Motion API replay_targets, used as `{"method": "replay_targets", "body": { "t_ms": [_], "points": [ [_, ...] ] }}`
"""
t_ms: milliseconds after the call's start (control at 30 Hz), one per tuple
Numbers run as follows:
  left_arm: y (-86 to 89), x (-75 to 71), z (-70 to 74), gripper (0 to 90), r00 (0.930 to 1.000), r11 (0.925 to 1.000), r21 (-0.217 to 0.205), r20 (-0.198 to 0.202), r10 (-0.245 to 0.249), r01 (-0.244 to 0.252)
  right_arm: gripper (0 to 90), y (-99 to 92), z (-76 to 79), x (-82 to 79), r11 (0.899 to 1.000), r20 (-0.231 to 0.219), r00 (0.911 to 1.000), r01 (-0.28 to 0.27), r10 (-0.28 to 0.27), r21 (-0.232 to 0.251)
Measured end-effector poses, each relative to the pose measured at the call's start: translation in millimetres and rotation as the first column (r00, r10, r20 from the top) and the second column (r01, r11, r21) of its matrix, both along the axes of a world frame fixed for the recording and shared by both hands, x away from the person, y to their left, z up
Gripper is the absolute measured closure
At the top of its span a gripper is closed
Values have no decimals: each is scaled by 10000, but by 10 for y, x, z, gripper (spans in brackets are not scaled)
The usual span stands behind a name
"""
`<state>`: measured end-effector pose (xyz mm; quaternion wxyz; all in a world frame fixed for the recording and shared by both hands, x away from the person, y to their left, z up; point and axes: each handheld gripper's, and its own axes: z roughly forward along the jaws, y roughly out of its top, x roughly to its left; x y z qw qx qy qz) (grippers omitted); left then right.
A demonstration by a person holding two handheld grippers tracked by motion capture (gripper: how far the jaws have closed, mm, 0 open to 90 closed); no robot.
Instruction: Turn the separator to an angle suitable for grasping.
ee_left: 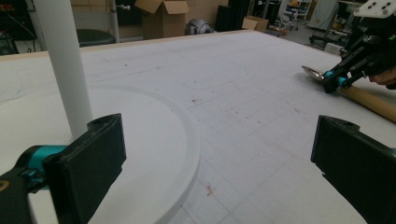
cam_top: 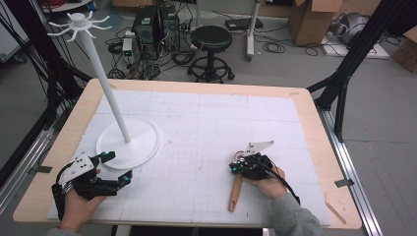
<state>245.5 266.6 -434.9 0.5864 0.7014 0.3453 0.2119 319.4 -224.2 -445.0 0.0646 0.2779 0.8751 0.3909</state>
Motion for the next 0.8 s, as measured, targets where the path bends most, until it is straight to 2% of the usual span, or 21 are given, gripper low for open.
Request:
{"method": "replay_targets", "body": {
  "t_ms": [133, 300, 400, 567, 800],
  "points": [
    [-6, 8, -2, 37, 10000, 10000, 63, -22, -9, 9, 900, -60, -6, -20, 9999, 35, 9999, 94, -95, 55],
    [-26, 20, -3, 37, 10000, 9999, 96, -7, -38, 38, 900, -69, -19, -13, 9995, -149, 9998, 162, -157, 285],
    [-39, 25, 1, 37, 10000, 9999, 138, 13, -52, 52, 900, -68, -9, -25, 9994, -47, 9999, 101, -99, 323],
    [-42, 53, -6, 37, 10000, 9999, 112, -26, -34, 34, 900, -92, 75, -79, 9973, 253, 9997, 26, -45, 731],
    [-68, 62, 4, 37, 9999, 9999, 127, 122, -68, 67, 900, -187, 144, -202, 9937, 169, 9998, 121, -141, 1116]
  ]
}}
